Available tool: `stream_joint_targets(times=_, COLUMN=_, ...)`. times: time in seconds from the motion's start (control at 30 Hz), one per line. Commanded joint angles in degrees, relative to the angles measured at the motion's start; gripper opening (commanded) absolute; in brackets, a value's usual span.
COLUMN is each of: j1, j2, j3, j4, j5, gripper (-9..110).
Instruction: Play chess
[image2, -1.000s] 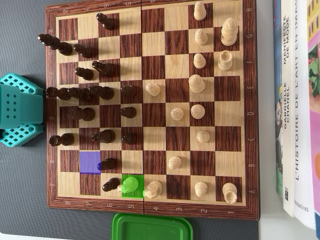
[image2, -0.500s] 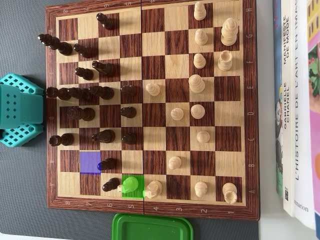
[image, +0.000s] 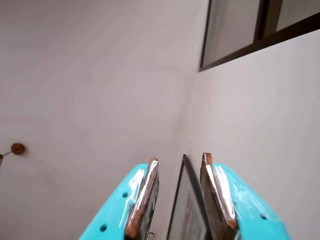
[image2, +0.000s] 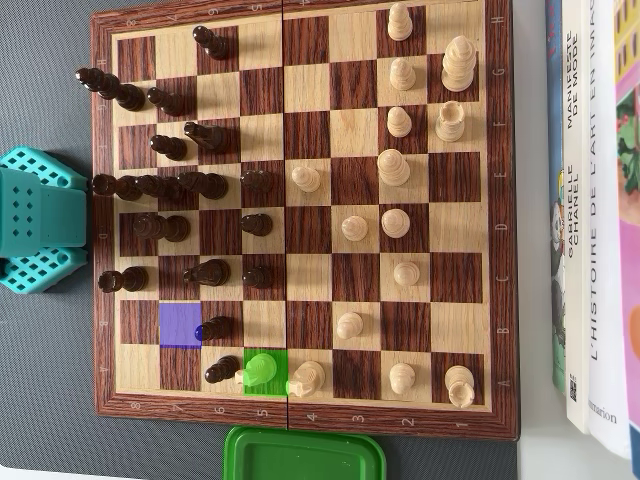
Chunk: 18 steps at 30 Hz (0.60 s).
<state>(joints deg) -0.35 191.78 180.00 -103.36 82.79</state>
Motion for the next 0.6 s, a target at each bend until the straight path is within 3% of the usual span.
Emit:
stream_joint_targets(times=0.0, j1=-0.35, j2=-0.18, j3=1.05, j4=-0.09, j5=-0.35, gripper=13)
stream_joint_targets(times=0.57, j1=0.18, j2=-0.18, j3=1.05, j4=0.00, j5=-0.44, gripper=13)
